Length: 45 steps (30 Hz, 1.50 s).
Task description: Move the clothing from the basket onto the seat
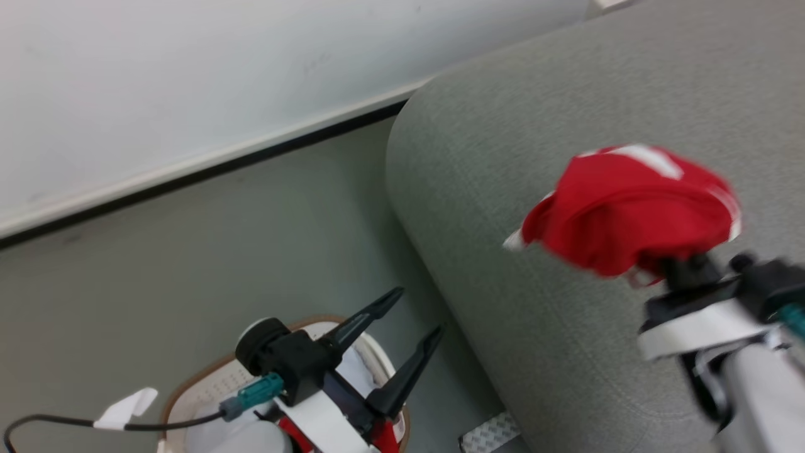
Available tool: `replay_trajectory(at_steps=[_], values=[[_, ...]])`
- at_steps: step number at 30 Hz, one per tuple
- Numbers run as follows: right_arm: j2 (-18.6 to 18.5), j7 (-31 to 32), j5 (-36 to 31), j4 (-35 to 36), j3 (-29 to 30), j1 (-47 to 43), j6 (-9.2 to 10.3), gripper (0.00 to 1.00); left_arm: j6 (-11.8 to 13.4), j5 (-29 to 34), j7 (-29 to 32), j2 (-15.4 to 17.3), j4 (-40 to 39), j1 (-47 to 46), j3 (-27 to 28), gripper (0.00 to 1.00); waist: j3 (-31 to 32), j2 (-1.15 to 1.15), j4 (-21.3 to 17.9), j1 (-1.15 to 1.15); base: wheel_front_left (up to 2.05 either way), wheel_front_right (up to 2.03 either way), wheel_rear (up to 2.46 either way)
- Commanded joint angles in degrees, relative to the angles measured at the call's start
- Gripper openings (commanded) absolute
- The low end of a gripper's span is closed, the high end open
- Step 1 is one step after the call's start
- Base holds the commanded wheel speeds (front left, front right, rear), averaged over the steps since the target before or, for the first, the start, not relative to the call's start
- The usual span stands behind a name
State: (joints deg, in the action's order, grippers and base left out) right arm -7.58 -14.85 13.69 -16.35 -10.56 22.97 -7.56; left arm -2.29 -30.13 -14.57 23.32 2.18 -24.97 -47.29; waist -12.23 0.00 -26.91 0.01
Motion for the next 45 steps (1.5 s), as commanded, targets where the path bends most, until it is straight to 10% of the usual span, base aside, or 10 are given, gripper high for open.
replay_trajectory(at_steps=[1,18,29,35,37,45], values=[[-2.0,0.6,-0.2,-1.1,2.0,3.1,0.14,0.0,-0.2,0.4,0.3,1.1,-0.7,-0.9,0.2,1.0,-3.8,0.0,2.9,-0.01,0.0,0.0,0.0],[-11.5,11.9,0.8,-9.5,19.0,29.2,0.13,0.0,-2.7,1.4,0.4,8.7,-5.9,-6.4,3.4,1.0,-23.2,0.0,16.0,-0.01,0.0,0.0,0.0],[-15.4,27.0,-11.4,-16.6,27.6,37.0,0.13,0.0,-4.0,1.5,-0.4,9.1,-4.7,-9.0,4.6,1.0,-28.6,0.0,21.0,-0.01,0.0,0.0,0.0],[-14.6,39.3,-17.2,-17.9,32.4,33.9,0.14,0.42,-4.3,1.4,-0.6,8.4,-3.5,-8.6,5.5,1.0,-28.4,0.0,21.5,-0.01,0.0,0.0,0.0],[-13.4,42.0,-17.8,-17.4,33.4,33.2,0.14,1.0,-4.4,1.5,-0.6,8.2,-3.2,-8.6,5.7,1.0,-28.0,0.0,21.4,-0.01,0.0,0.0,0.0],[-11.6,44.9,-19.6,-15.6,31.9,30.3,0.14,1.0,-4.7,2.2,-0.6,6.9,-1.9,-7.3,6.4,1.0,-23.9,0.0,20.3,-0.01,0.0,0.0,0.0]])
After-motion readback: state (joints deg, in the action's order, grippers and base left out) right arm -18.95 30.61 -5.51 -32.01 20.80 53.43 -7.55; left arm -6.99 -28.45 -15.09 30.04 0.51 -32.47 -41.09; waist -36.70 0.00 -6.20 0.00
